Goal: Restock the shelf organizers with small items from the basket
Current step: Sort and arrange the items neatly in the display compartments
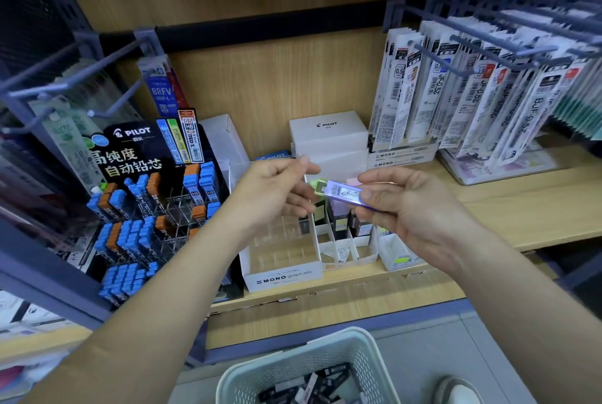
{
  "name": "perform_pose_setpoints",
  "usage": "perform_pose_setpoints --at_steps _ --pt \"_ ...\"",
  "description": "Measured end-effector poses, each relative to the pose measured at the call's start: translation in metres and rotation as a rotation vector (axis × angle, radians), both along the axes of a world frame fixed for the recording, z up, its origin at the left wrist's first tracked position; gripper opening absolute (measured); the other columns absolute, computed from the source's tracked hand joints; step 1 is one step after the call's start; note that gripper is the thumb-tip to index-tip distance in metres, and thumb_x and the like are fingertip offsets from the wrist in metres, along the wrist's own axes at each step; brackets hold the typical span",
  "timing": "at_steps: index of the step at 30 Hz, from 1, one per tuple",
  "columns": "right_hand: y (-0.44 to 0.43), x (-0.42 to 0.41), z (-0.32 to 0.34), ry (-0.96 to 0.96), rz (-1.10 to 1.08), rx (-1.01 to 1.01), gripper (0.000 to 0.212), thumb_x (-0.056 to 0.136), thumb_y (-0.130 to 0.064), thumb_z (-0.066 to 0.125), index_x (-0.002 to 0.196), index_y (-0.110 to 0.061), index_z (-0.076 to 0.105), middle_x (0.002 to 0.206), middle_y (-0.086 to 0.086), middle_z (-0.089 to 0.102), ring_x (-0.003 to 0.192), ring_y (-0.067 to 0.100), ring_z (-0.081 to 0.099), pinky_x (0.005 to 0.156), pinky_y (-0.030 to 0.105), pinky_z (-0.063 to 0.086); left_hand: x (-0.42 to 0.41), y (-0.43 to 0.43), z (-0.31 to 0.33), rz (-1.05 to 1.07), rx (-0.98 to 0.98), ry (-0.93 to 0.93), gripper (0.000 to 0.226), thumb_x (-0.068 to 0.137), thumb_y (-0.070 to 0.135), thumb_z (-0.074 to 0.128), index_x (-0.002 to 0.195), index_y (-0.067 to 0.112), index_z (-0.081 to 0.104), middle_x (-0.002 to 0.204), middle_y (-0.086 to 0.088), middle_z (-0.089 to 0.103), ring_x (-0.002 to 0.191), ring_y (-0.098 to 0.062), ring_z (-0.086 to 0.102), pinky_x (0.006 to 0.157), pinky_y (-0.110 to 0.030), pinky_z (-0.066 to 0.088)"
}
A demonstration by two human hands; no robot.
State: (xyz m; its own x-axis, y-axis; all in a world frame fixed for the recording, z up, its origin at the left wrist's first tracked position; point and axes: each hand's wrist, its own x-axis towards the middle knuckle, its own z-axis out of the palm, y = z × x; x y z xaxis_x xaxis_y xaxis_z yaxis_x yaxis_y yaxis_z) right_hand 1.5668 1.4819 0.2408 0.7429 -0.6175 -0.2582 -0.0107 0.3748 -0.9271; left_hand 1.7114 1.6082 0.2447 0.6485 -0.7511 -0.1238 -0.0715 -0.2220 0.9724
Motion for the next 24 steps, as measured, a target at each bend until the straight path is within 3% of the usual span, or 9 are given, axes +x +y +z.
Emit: perform_pose_setpoints --at_steps 2,6,9,12,16,20,24 --pt "0.002 0.001 0.0 -0.014 -0.012 -0.007 0.017 0.085 0.011 0.061 0.097 0.0 0.061 0.096 0.019 0.071 0.067 0.02 0.072 0.066 0.025 0.06 -0.011 0.0 0.007 -0.056 -0.029 0.079 0.019 0.091 0.022 0.059 0.102 0.009 0.068 0.086 -0.017 0.07 0.062 -0.016 0.067 0.061 -0.022 0.057" --pt "0.002 0.0 0.002 0.029 -0.022 -0.055 0.011 0.088 0.002 0.064 0.092 -0.007 0.063 0.086 0.013 0.069 0.066 0.02 0.07 0.066 0.029 0.06 -0.015 -0.002 0.007 0.02 -0.107 0.038 0.014 0.086 0.001 0.064 0.099 0.005 0.067 0.081 -0.017 0.07 0.061 -0.01 0.066 0.061 -0.016 0.055" --pt "-0.007 -0.006 0.005 0.086 -0.11 -0.103 0.011 0.093 -0.002 0.058 0.09 -0.01 0.064 0.078 0.007 0.063 0.06 0.015 0.064 0.056 0.023 0.055 -0.004 0.0 0.009 0.084 -0.086 -0.214 0.019 0.091 0.002 0.059 0.101 0.014 0.069 0.088 -0.016 0.069 0.063 -0.004 0.065 0.067 -0.015 0.055" --pt "-0.019 -0.017 0.007 0.108 -0.17 -0.131 0.014 0.092 0.0 0.055 0.091 -0.011 0.064 0.073 0.004 0.06 0.061 0.014 0.058 0.054 0.02 0.048 0.002 0.002 0.007 0.066 0.024 -0.496 0.027 0.093 0.006 0.058 0.096 0.03 0.068 0.085 -0.002 0.071 0.065 0.001 0.063 0.072 -0.017 0.054" --pt "-0.037 -0.033 0.006 0.178 -0.198 -0.241 0.016 0.091 0.001 0.056 0.086 -0.012 0.064 0.074 0.004 0.06 0.063 0.014 0.057 0.058 0.022 0.045 -0.008 -0.007 -0.001 0.074 0.038 -0.499 0.02 0.085 0.008 0.069 0.092 0.026 0.07 0.083 -0.005 0.069 0.072 -0.015 0.068 0.079 -0.035 0.056" --pt "-0.054 -0.047 -0.001 0.306 -0.236 -0.374 0.02 0.09 0.0 0.056 0.079 -0.015 0.063 0.076 0.005 0.059 0.065 0.014 0.055 0.06 0.025 0.041 -0.031 -0.034 -0.008 0.004 0.013 -0.551 0.015 0.081 0.011 0.074 0.091 0.022 0.074 0.076 0.014 0.068 0.068 -0.002 0.061 0.075 -0.019 0.052" --pt "-0.064 -0.055 -0.018 0.426 -0.214 -0.442 0.016 0.09 -0.003 0.058 0.082 -0.015 0.064 0.075 -0.001 0.056 0.071 0.016 0.05 0.066 0.028 0.04 -0.046 -0.065 -0.018 -0.065 0.048 -0.601 0.015 0.084 0.014 0.071 0.096 0.02 0.076 0.073 0.016 0.067 0.067 0.004 0.062 0.069 -0.007 0.048"
